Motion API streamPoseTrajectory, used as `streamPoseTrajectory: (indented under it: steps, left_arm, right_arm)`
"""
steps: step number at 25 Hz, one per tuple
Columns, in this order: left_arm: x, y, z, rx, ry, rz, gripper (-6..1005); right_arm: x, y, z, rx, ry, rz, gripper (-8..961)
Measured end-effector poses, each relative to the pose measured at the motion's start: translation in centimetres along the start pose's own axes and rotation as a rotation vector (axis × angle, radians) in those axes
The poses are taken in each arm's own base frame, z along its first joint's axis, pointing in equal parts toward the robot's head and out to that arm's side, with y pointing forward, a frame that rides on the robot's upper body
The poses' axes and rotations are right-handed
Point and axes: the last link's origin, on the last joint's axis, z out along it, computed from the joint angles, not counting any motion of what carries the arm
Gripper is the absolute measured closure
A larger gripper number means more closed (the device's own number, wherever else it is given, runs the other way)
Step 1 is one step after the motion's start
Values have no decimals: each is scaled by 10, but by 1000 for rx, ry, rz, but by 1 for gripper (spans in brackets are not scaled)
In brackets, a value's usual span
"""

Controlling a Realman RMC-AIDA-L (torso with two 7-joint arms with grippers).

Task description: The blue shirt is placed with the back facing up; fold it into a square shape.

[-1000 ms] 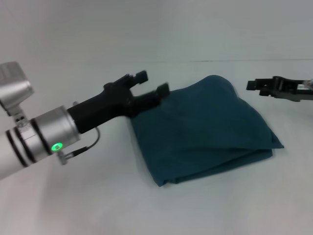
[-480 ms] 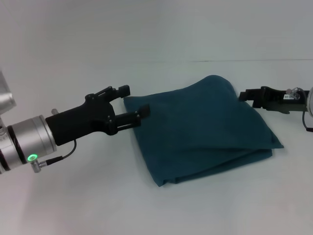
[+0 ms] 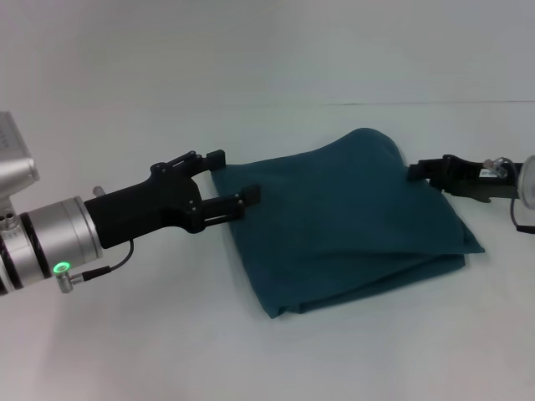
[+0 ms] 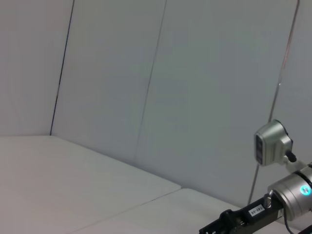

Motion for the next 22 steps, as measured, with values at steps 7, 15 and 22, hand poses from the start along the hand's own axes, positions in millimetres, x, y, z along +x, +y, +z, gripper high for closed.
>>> streamPoseTrajectory:
  steps: [7,15,22]
  left_arm:
    - [-4,-1,3,16,-16,-5,107]
    - [-5,-2,5,26,-23,-6,106]
    - [-5,-1,6,25,-20,-10,109]
  right_arm:
    - [-2,8,6,-6,-27,4,644]
    - [-3,9,9,0,-54,-15,823]
    - [-8,13,9,-14,-88,-47,949]
